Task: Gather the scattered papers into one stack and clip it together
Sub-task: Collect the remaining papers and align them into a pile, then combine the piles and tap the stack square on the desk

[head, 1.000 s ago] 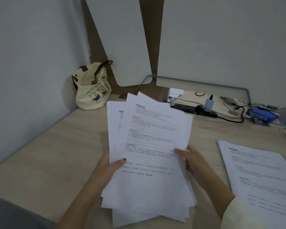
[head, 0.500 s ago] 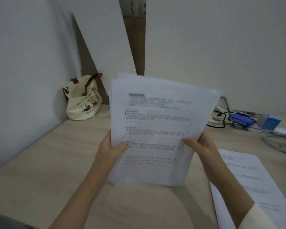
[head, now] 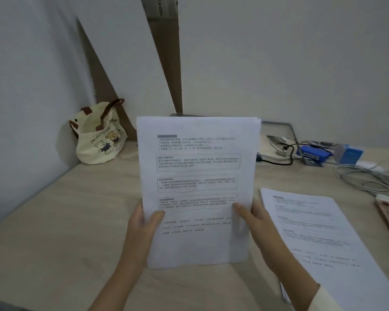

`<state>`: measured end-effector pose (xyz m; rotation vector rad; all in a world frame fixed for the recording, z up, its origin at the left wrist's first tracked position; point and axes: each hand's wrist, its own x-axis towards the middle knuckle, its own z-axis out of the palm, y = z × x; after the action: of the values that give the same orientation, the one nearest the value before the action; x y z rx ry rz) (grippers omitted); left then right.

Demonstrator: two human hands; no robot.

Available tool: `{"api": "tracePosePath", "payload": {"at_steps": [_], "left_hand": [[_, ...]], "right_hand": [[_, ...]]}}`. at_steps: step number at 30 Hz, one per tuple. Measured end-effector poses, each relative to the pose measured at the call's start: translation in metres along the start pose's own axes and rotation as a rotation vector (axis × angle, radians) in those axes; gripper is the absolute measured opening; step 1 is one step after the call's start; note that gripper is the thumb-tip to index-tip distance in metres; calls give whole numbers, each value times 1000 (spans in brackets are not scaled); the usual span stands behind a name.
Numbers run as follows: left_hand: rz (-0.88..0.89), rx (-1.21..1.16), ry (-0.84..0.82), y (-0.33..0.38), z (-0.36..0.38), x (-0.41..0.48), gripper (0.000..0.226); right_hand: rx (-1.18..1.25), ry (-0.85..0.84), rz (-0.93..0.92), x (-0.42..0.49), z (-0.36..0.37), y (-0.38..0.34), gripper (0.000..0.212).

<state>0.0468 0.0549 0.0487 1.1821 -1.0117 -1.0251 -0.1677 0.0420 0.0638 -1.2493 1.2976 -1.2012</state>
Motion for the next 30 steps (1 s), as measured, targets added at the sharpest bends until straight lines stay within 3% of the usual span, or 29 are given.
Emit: {"api": "tracePosePath", "payload": {"at_steps": [5, 17, 21, 25, 27, 30], "left_hand": [[-35, 70, -62, 10, 33, 1, 16], [-221, 211, -514, -16, 194, -16, 25], [-214, 351, -497, -54, 224, -15, 38], [-312, 301, -474, -72, 233, -19, 29], [-358, 254, -496, -74, 232, -20, 38], [-364, 259, -507, -74, 230, -20, 80]], "right_hand": [[-106, 191, 7, 1, -30, -4, 12], [-317, 518, 173, -22, -189, 12, 16], [-431, 546, 280, -17, -214, 37, 19], [-577, 474, 424, -5, -234, 64, 40], [-431, 448, 470, -4, -232, 53, 39], [-198, 403, 523, -2, -234, 43, 5]]}}
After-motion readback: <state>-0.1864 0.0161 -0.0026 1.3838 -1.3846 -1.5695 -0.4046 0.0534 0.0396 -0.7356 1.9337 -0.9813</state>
